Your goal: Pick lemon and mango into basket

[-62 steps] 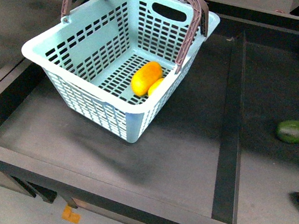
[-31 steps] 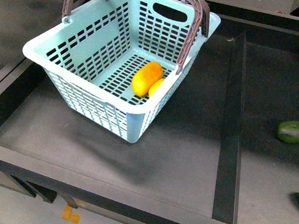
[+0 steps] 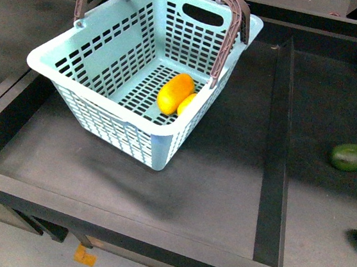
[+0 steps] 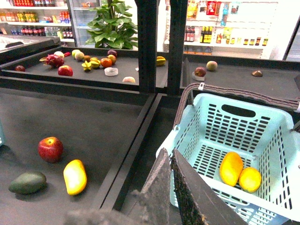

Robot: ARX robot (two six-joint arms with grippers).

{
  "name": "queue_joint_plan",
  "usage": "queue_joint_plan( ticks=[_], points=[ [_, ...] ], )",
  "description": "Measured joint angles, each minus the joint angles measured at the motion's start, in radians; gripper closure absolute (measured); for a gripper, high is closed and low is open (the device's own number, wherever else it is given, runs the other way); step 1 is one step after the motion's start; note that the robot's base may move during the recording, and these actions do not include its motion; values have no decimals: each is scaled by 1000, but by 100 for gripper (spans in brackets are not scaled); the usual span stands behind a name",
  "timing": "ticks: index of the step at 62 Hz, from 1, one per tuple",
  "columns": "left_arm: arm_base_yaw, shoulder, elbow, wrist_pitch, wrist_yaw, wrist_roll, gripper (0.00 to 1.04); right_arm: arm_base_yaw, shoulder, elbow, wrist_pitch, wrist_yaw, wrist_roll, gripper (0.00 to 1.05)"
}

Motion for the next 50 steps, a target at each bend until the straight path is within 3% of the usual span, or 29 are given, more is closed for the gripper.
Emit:
queue_joint_plan(
  ticks=[28,33,50],
  points=[
    [0,-164,0,-164,0,0,101,0,0,0,0,0,0,9],
    [0,-290,0,-320,0,0,101,0,0,0,0,0,0,9],
    [0,-336,0,-341,0,0,101,0,0,0,0,0,0,9]
  ],
)
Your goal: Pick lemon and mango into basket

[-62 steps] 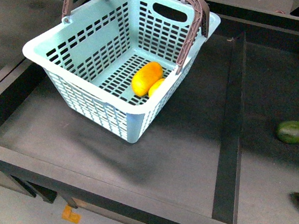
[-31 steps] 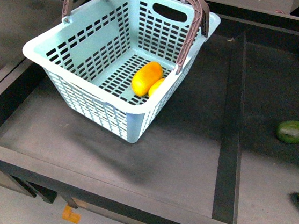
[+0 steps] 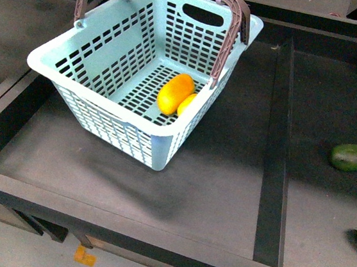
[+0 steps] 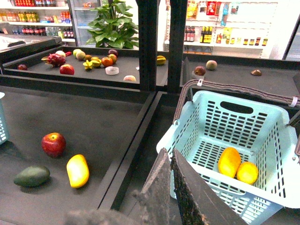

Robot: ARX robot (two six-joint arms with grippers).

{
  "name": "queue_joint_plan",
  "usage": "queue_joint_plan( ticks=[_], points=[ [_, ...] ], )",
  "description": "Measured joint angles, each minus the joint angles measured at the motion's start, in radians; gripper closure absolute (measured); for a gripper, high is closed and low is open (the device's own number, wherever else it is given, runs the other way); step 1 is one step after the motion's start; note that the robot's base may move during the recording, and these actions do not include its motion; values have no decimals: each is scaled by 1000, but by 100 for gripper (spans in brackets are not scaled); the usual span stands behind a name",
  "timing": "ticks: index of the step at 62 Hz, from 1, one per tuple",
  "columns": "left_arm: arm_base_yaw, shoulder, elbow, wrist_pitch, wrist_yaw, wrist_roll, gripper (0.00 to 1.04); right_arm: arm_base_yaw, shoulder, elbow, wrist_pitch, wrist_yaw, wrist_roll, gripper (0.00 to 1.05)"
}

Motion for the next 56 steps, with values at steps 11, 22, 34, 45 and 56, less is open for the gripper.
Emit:
queue_joint_plan(
  ticks=[11,22,34,45,56],
  points=[
    [0,0,0,0,0,0,101,0,0,0,0,0,0,9],
    [0,0,0,0,0,0,80,0,0,0,0,0,0,9],
    [0,0,0,0,0,0,38,0,0,0,0,0,0,9],
    [0,0,0,0,0,2,6,0,0,0,0,0,0,9],
    [0,0,0,0,0,2,7,0,0,0,0,0,0,9]
  ],
)
